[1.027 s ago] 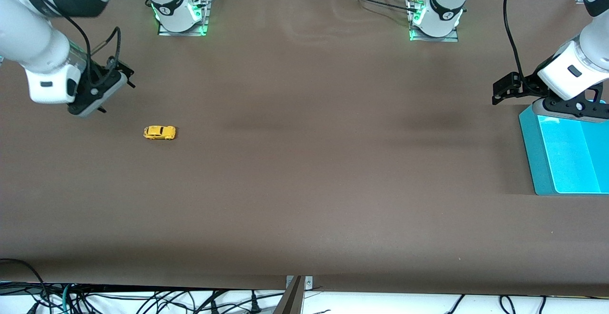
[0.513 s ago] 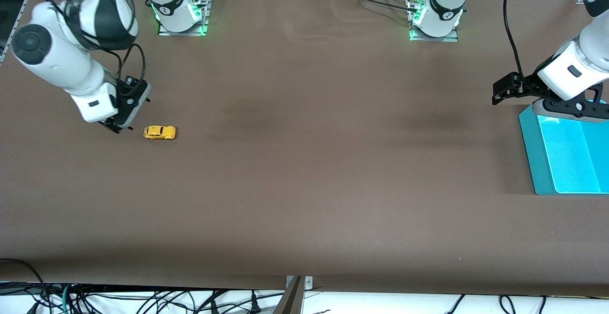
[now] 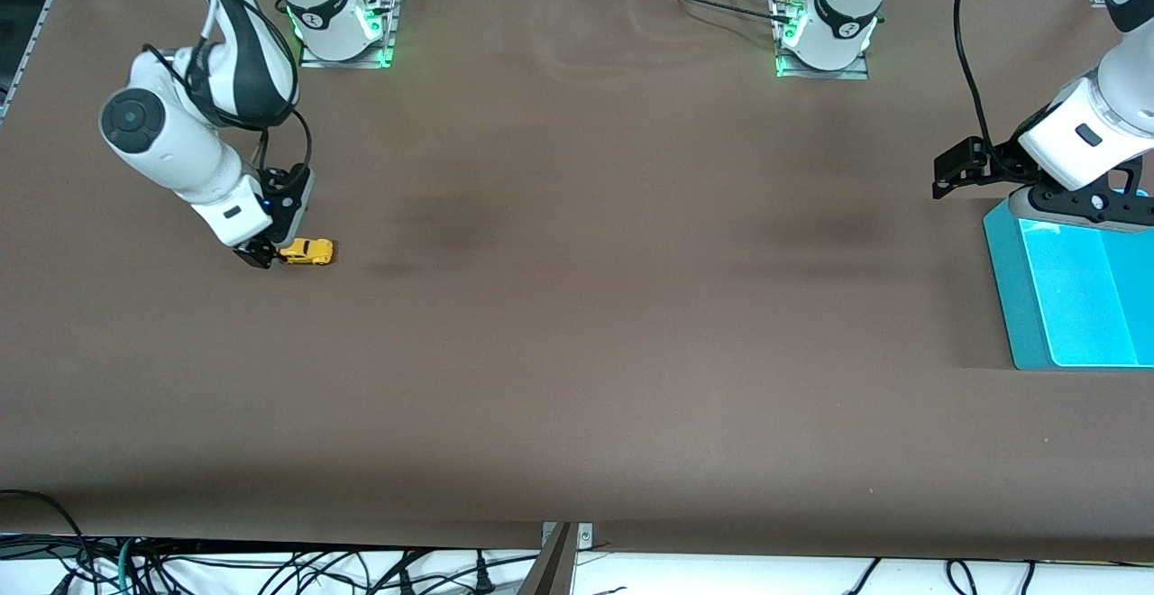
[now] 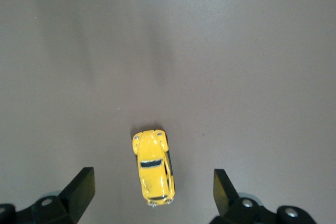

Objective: Wind and store yellow beetle car
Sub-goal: 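Lower the right gripper and close it on the yellow car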

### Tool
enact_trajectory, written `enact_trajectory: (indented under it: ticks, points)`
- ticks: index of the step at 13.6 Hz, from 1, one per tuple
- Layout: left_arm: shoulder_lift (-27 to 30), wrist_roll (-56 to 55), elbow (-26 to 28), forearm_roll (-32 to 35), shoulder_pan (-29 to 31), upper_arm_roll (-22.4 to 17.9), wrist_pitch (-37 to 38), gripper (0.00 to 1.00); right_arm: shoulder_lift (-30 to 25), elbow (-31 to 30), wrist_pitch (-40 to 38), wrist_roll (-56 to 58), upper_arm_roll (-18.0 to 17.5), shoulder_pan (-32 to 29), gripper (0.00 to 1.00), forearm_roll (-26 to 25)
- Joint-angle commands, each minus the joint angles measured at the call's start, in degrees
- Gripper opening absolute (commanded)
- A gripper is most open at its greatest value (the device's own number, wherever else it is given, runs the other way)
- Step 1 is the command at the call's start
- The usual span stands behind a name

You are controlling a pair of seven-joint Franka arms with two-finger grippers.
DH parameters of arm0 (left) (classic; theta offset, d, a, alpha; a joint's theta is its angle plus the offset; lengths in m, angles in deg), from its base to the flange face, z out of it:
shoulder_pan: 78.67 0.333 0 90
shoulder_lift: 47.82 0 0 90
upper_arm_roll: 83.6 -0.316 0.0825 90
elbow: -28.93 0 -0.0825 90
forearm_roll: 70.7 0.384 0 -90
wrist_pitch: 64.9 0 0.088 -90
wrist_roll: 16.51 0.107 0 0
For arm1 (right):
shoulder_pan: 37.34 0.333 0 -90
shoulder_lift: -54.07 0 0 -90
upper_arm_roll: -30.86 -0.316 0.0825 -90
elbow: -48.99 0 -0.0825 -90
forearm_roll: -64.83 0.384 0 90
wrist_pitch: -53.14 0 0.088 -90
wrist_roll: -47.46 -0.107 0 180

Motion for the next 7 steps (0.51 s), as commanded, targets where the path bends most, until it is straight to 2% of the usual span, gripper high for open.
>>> enact_trajectory:
  ticks: [1,4,7]
  points:
    - [0.0,0.9,-0.5,0.5,0.4,0.2,0.6,1.00,1.4,-2.9,5.1,4.3,-0.4,-2.1,1.00,0.3]
    - [0.0,0.9,-0.5,0.5,0.4,0.2,0.6,1.00,2.6,-4.9,7.4,9.5,-0.4,-4.5,1.00,0.3]
    - [0.0,0.9,-0.5,0.5,0.4,0.1,0.6,1.00,6.1,-5.2,11.9,12.8,-0.4,-5.8,1.00,0.4]
